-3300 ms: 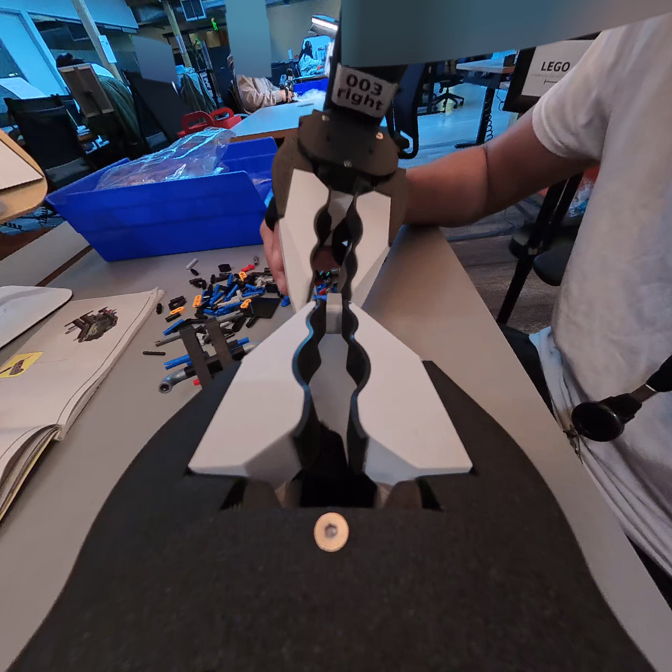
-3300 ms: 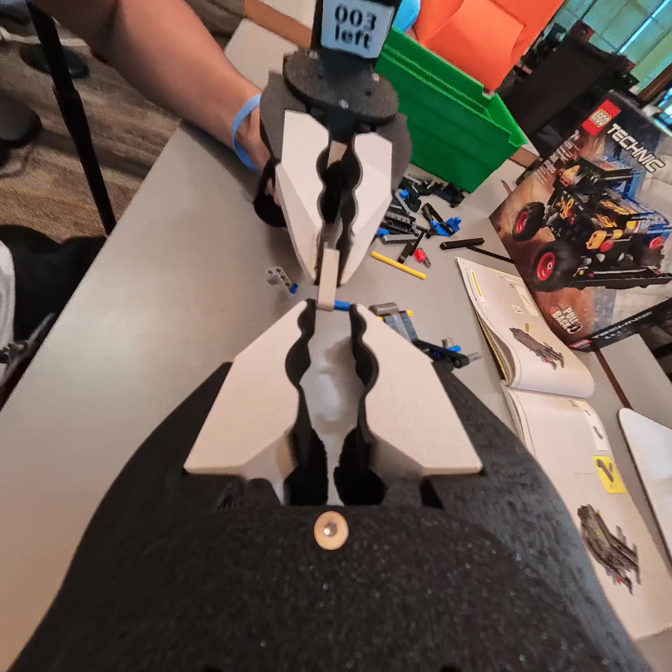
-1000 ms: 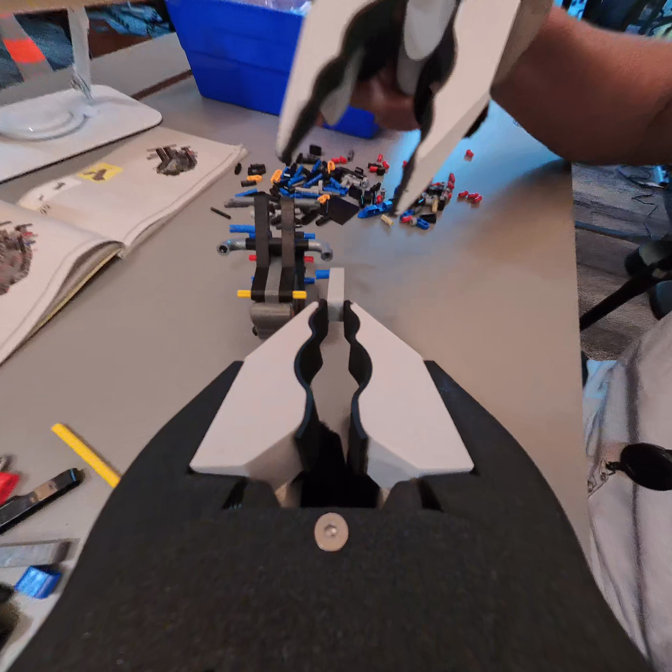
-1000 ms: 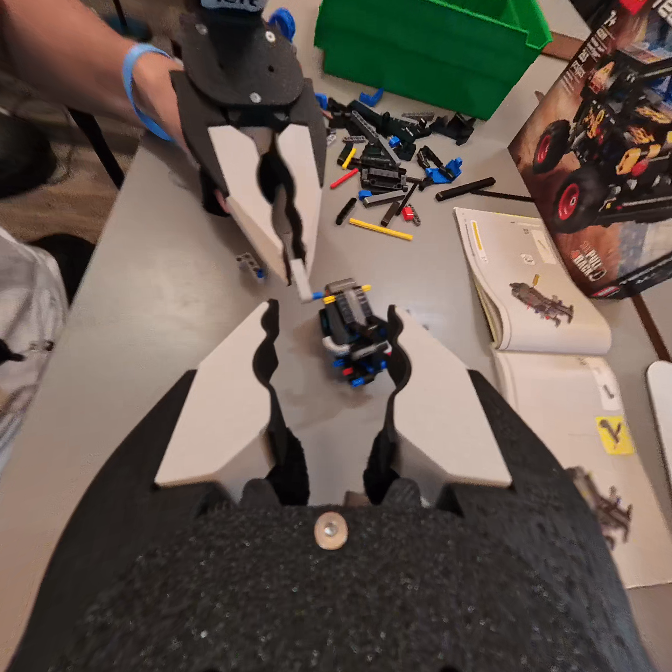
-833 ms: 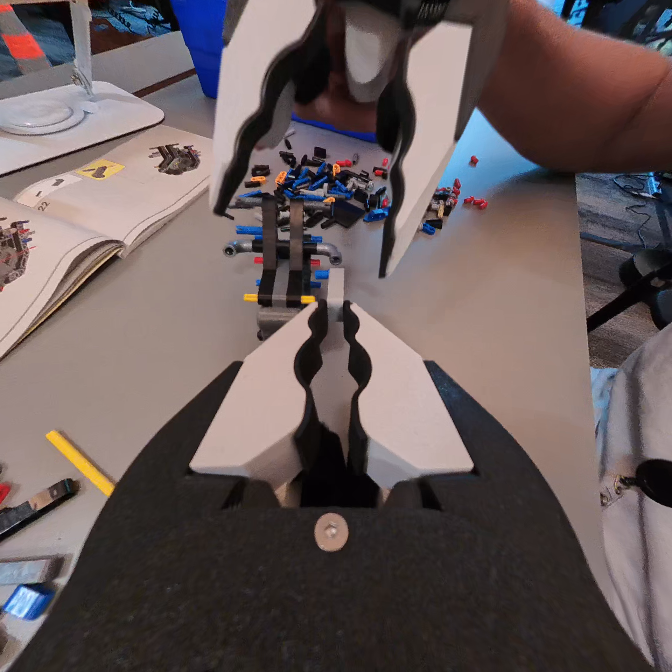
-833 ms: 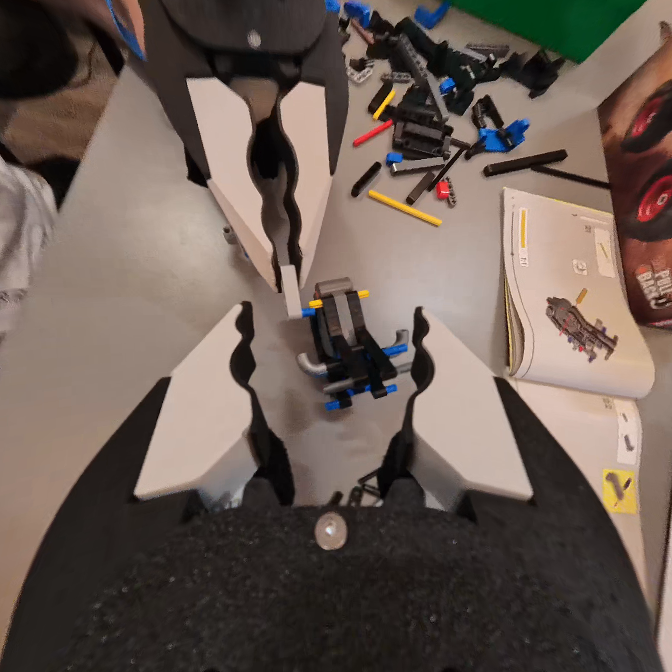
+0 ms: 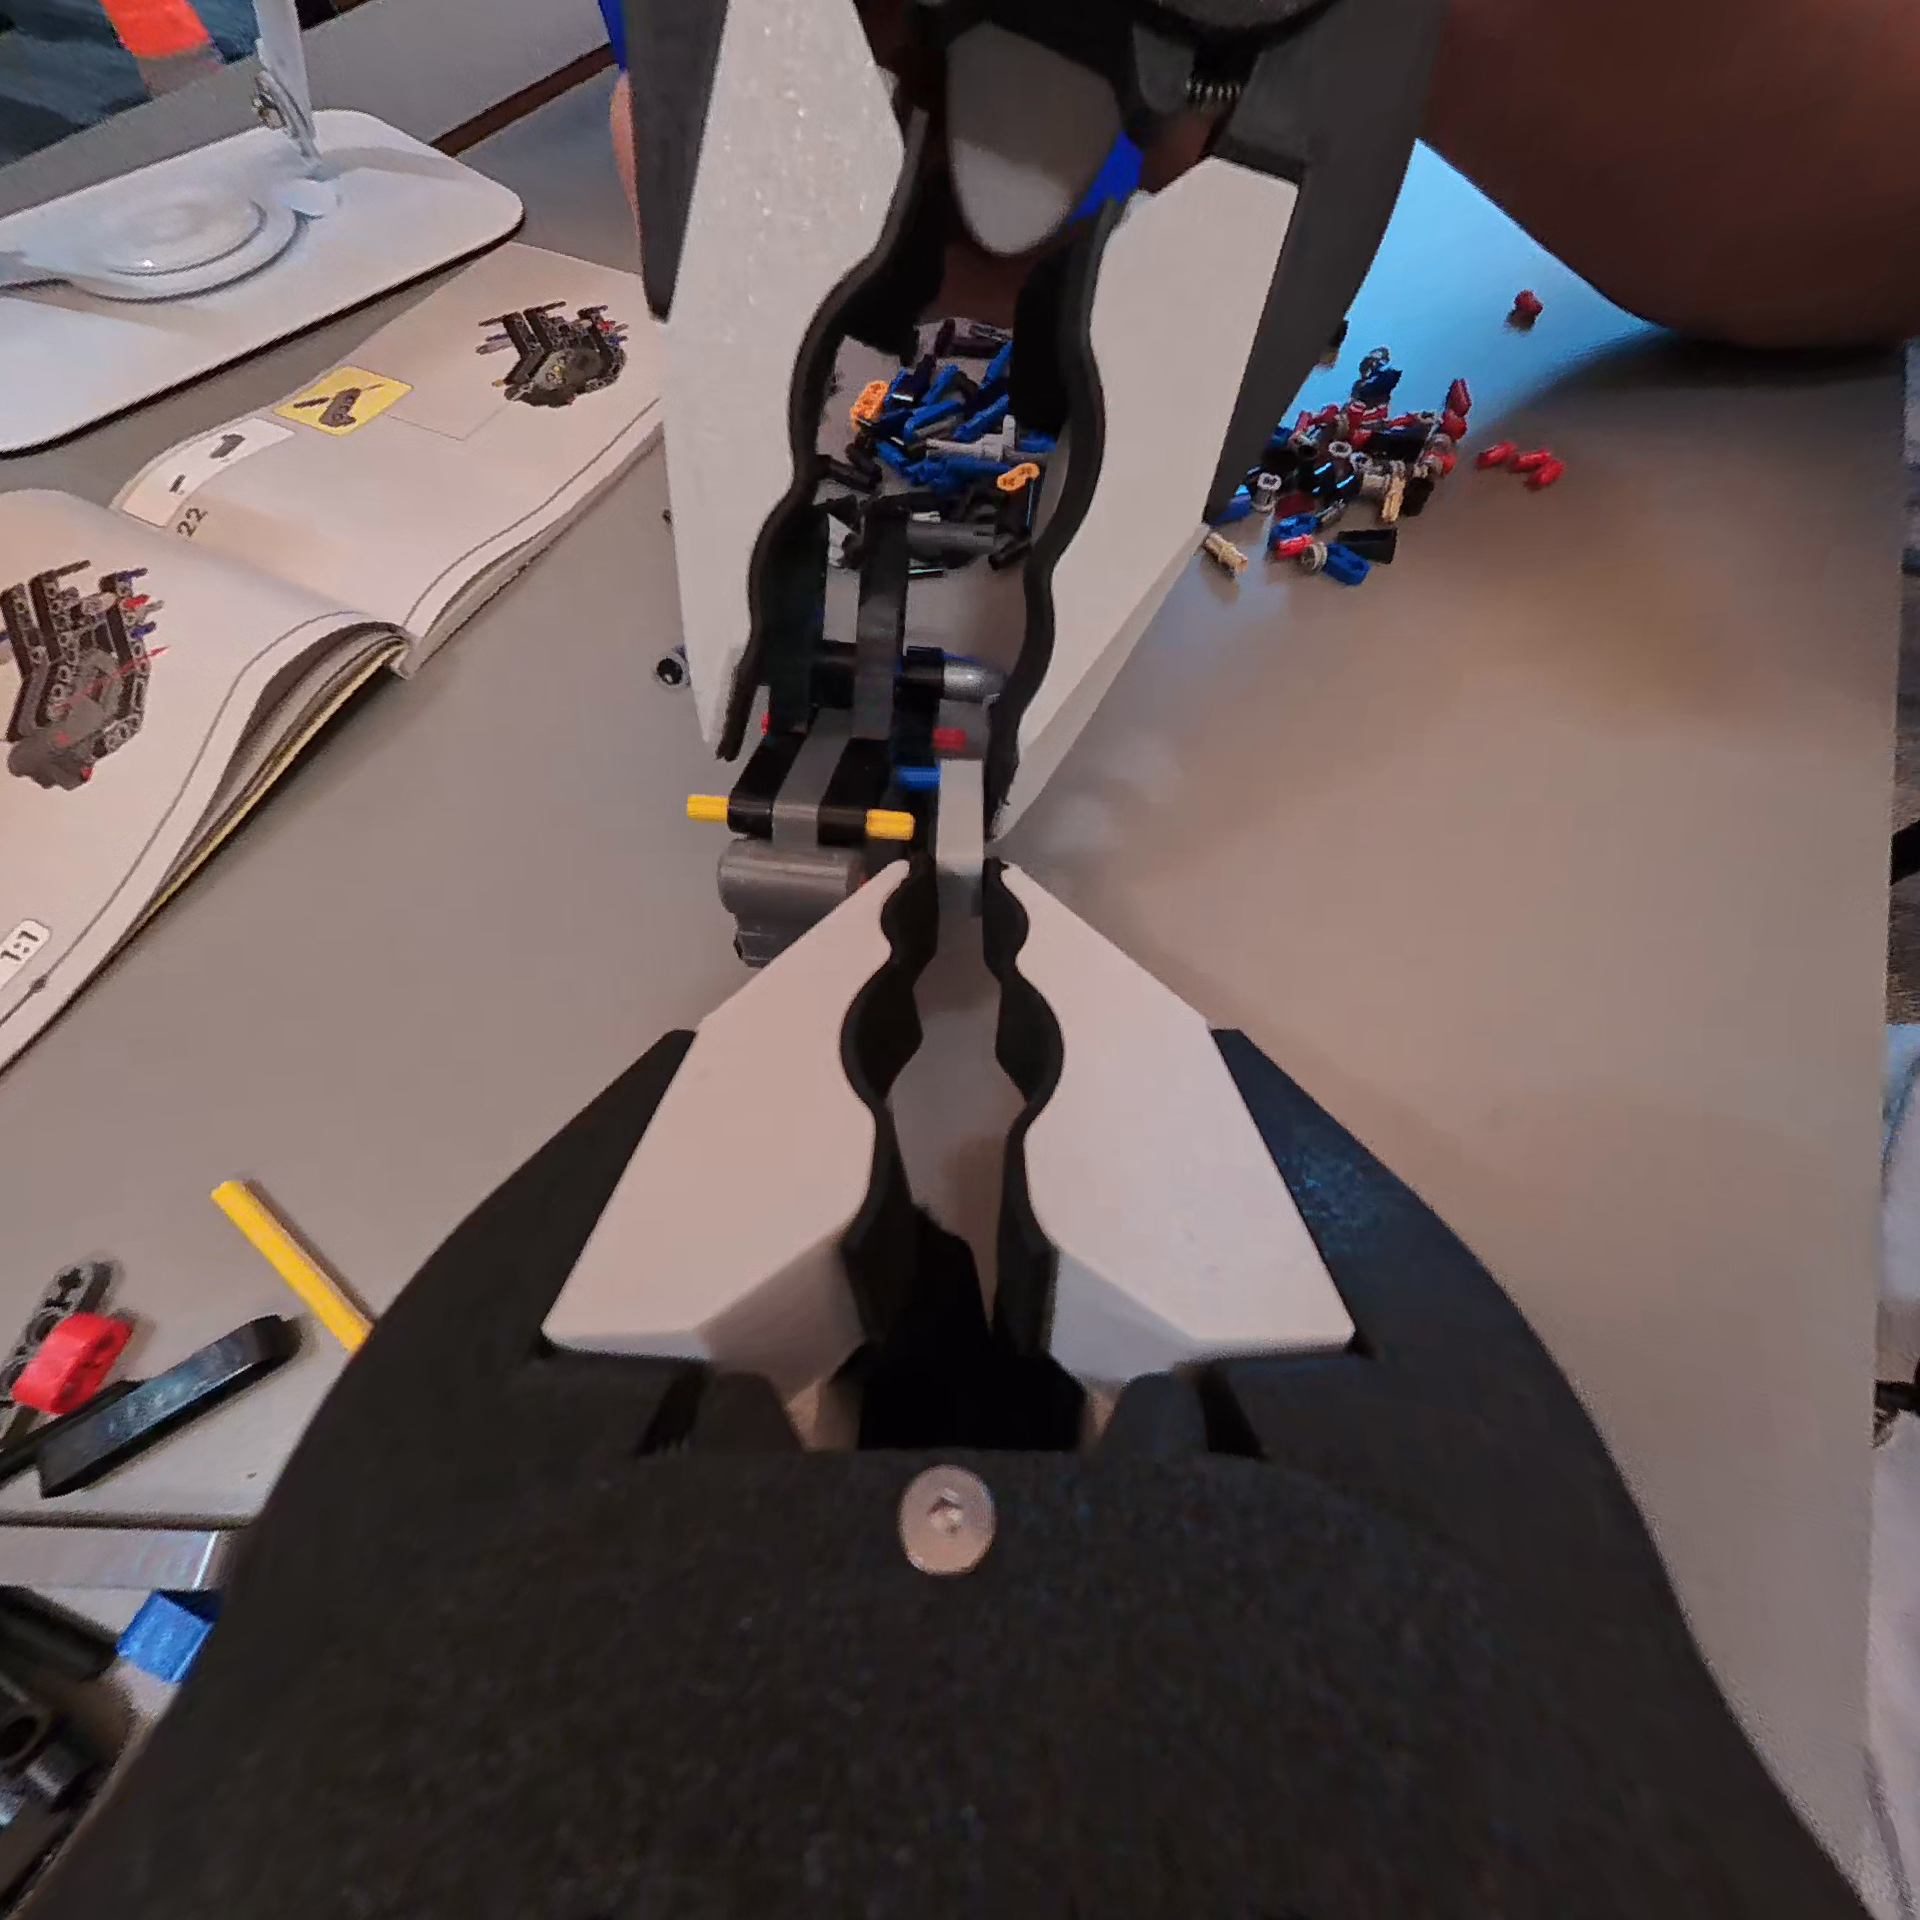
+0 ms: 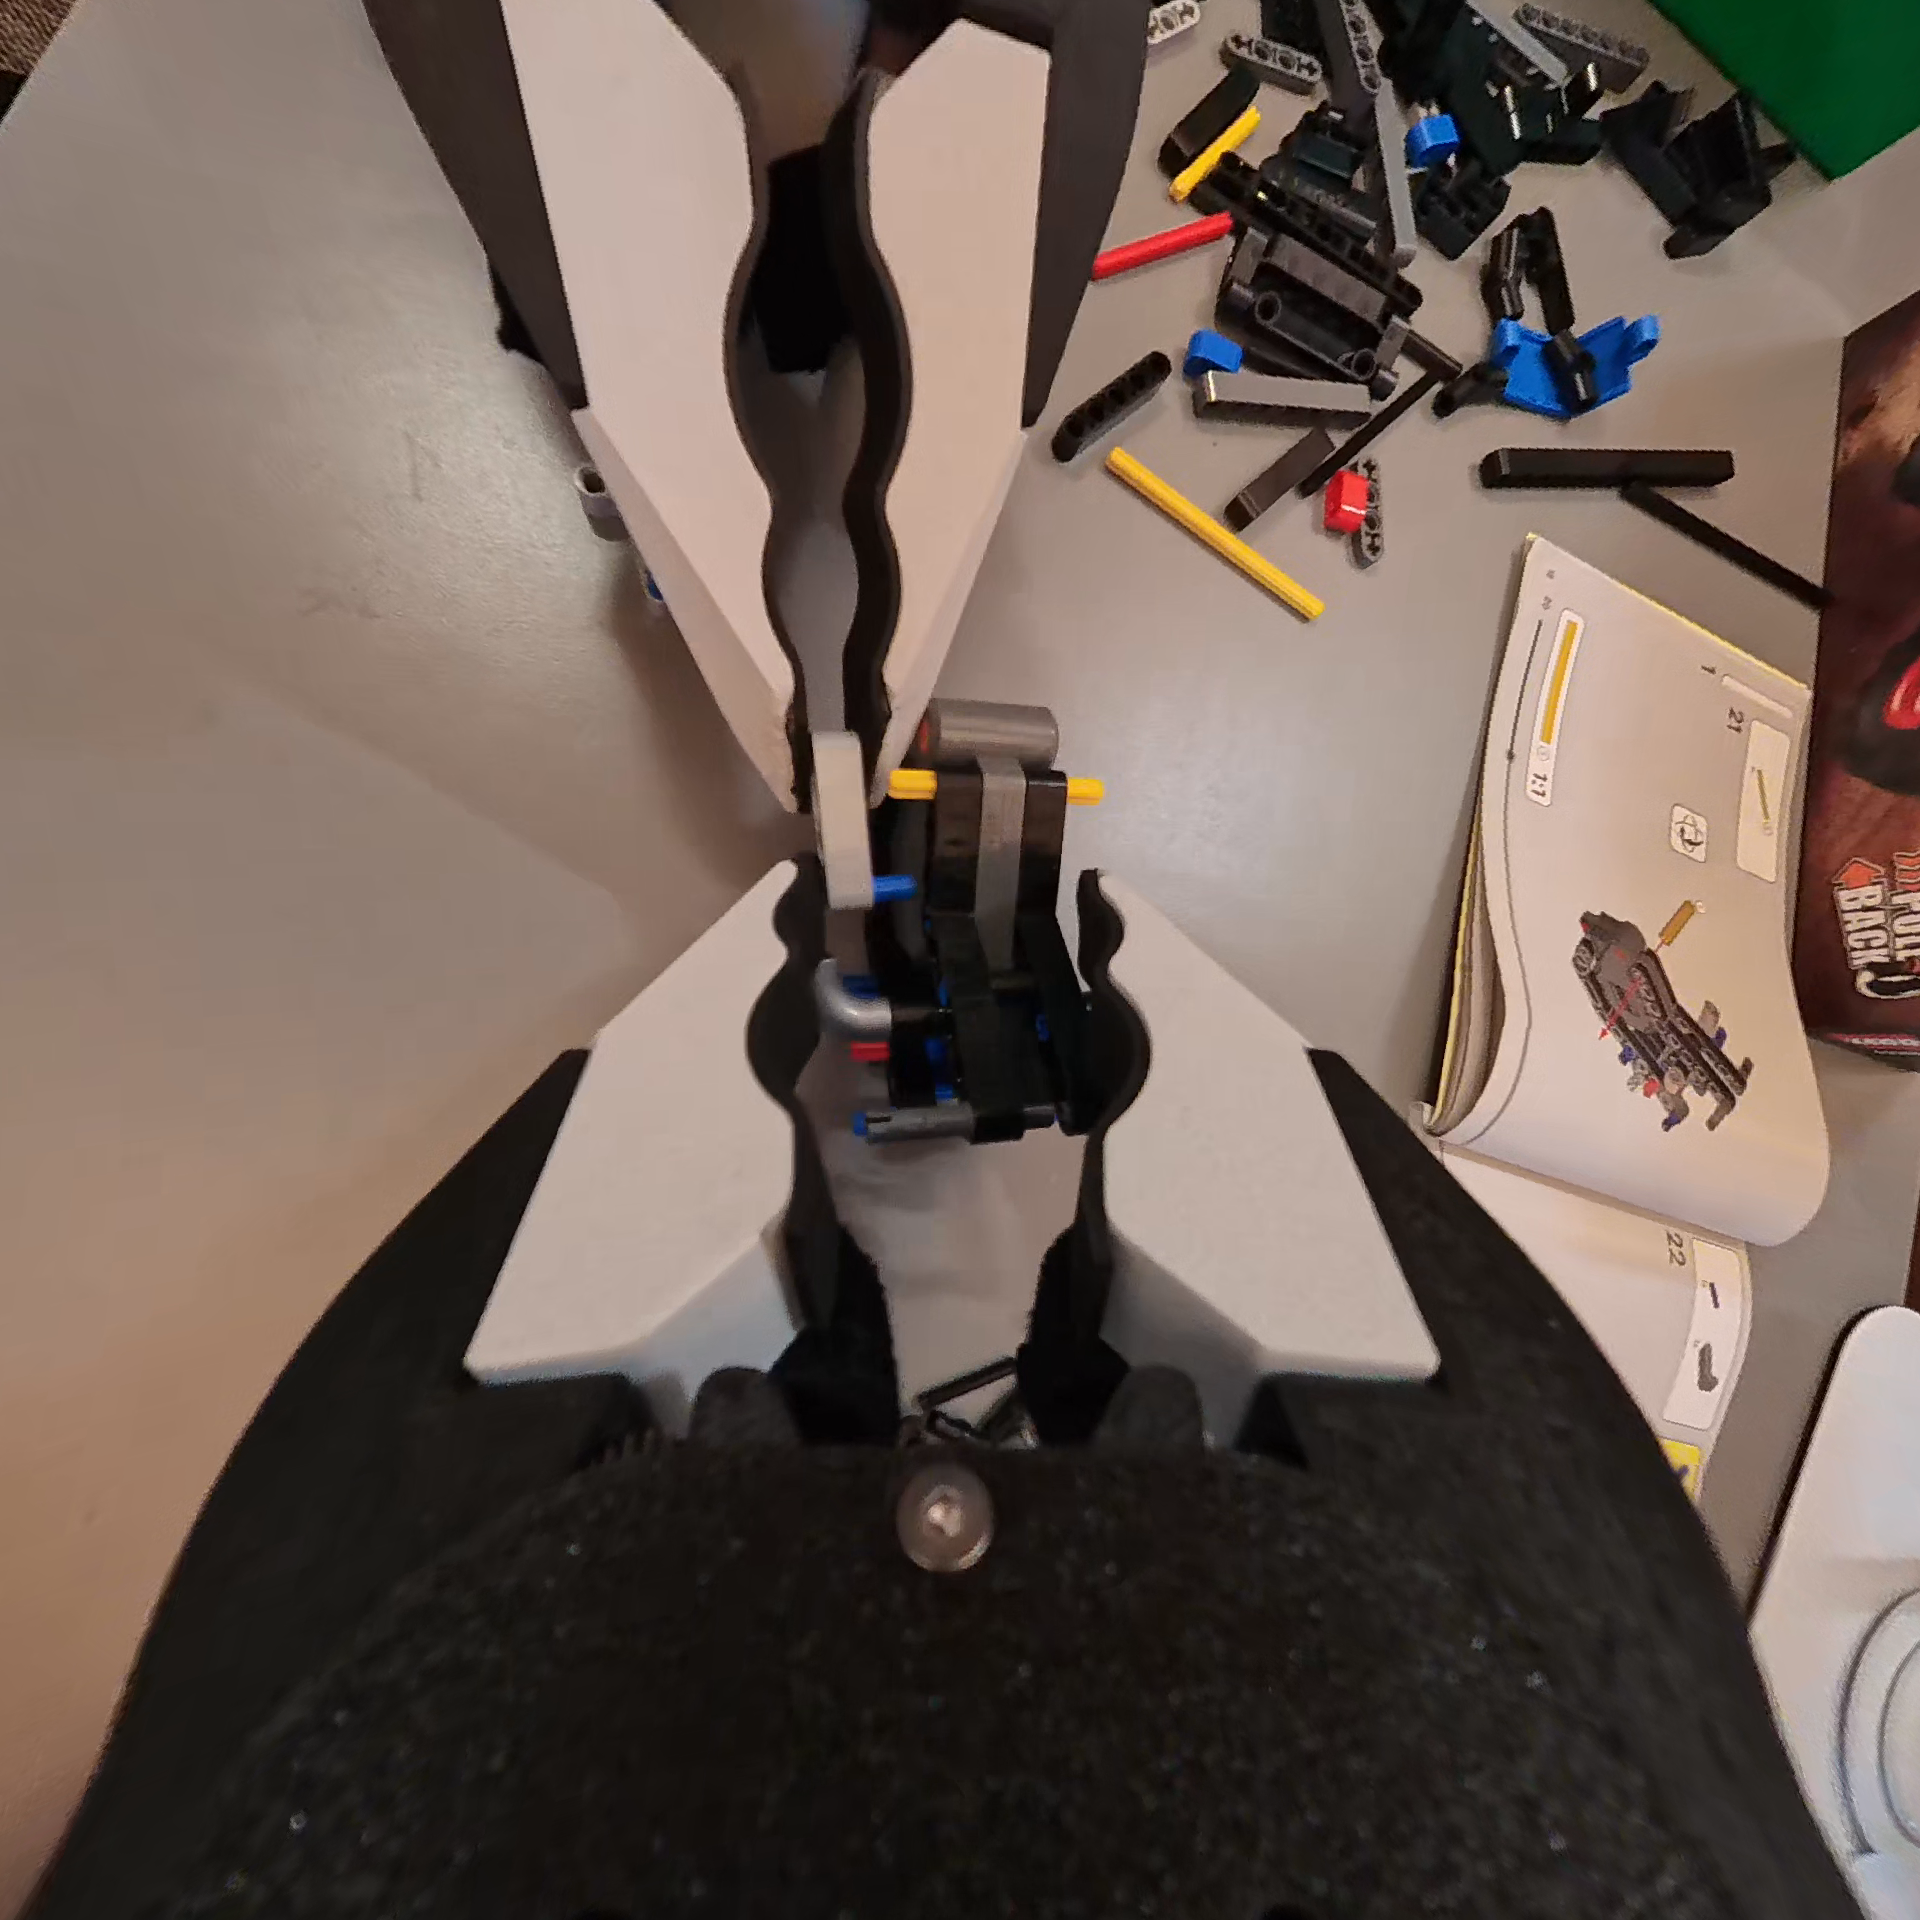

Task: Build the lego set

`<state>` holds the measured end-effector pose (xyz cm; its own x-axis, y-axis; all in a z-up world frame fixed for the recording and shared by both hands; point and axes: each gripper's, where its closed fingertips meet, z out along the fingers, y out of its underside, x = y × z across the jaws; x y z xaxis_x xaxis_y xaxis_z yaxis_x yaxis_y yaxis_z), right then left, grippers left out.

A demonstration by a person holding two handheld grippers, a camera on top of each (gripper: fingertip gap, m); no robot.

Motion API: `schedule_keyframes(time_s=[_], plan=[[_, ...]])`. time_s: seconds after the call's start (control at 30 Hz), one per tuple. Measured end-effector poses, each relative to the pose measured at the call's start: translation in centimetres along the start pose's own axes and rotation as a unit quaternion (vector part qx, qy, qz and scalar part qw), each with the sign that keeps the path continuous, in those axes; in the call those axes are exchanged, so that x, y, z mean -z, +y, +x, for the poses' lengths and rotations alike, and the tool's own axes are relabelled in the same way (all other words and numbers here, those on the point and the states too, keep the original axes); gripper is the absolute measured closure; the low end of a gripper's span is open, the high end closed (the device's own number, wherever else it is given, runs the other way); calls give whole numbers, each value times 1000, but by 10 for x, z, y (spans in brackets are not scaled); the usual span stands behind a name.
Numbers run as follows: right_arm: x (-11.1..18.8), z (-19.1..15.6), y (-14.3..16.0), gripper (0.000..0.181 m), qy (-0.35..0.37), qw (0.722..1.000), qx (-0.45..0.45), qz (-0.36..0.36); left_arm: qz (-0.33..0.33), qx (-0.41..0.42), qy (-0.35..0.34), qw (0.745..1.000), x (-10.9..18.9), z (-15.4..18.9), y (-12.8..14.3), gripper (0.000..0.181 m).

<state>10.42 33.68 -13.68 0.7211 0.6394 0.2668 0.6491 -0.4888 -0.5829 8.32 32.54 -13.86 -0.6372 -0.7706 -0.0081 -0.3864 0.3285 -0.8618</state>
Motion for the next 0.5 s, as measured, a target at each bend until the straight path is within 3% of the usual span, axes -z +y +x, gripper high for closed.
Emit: schedule_keyframes(time_s=[0.03, 0.5], plan=[[0, -1, -1, 132, -4, 1000, -2, 2, -1, -2, 3, 1000, 0, 1, 0, 175], [-1, 0, -4, 142, -19, 1000, -3, 0, -31, -11, 21, 999, 10, -4, 0, 175]])
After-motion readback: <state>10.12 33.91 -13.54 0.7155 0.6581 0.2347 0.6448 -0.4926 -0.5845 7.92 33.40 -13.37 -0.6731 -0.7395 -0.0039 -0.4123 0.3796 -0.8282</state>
